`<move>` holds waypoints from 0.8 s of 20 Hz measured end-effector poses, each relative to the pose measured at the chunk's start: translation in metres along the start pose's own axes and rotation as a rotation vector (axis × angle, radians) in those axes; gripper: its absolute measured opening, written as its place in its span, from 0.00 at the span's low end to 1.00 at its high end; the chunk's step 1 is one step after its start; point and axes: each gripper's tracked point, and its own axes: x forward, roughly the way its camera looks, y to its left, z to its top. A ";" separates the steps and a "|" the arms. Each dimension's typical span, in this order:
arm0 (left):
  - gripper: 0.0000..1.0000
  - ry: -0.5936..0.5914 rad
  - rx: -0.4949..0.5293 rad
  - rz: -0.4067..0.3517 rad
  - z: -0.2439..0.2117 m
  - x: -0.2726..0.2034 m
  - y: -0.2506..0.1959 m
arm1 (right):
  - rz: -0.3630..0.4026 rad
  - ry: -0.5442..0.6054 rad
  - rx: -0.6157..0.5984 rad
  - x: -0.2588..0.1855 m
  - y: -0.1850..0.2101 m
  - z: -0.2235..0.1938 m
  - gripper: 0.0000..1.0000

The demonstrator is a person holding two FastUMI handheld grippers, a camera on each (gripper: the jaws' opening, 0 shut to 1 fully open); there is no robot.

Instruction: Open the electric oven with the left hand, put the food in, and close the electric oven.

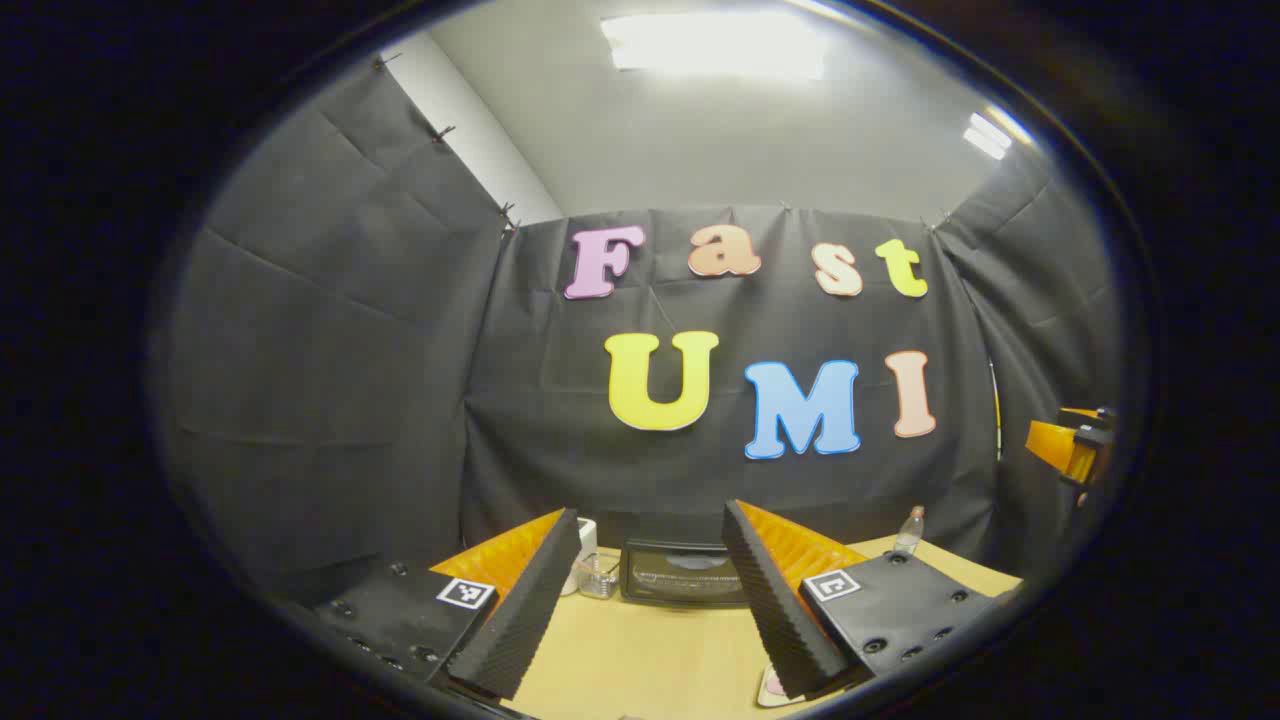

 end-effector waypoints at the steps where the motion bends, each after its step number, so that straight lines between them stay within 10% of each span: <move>1: 1.00 -0.004 -0.002 -0.005 0.000 0.000 -0.002 | 0.005 -0.001 0.004 0.000 0.000 0.000 0.96; 16: 1.00 -0.020 0.024 -0.043 -0.002 0.009 -0.049 | -0.038 0.016 -0.007 0.003 -0.037 -0.018 0.96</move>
